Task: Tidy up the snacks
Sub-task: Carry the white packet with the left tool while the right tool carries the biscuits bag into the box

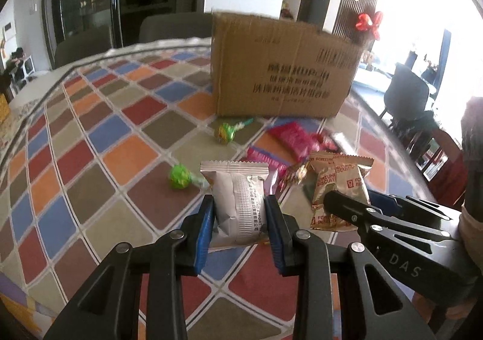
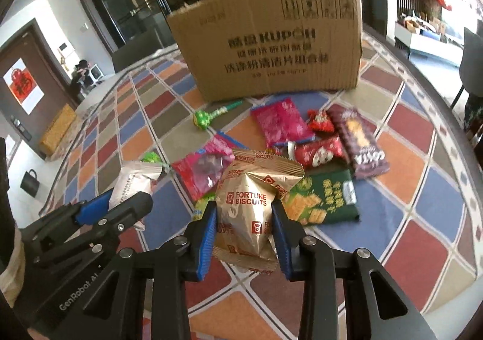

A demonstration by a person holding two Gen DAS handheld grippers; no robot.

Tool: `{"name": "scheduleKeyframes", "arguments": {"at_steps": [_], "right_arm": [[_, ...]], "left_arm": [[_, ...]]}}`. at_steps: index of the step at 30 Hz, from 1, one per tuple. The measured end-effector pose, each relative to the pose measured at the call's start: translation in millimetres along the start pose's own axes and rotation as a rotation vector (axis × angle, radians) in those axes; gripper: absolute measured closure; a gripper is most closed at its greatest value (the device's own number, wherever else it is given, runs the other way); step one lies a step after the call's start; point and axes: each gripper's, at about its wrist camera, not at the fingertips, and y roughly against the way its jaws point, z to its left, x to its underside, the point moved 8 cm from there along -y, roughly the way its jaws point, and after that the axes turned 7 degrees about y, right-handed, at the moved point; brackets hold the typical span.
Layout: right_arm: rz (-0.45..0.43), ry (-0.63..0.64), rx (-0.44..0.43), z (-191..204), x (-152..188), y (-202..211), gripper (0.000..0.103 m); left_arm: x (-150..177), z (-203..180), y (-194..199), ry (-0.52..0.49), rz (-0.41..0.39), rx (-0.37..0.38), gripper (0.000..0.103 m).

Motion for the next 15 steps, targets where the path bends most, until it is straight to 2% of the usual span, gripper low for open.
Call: {"name": "scheduleKeyframes", "arguments": {"at_steps": [9, 15], "right_arm": [[-0.144, 0.081, 0.039, -1, -36, 37, 0.067], [-0.21, 0.103, 0.052, -1, -64, 48, 0.067]], "left_arm": [[-38, -15, 20, -0.037, -0.092, 0.013, 0.069], [-63, -20, 25, -0.043, -0.142, 0.021, 0.069]]}}
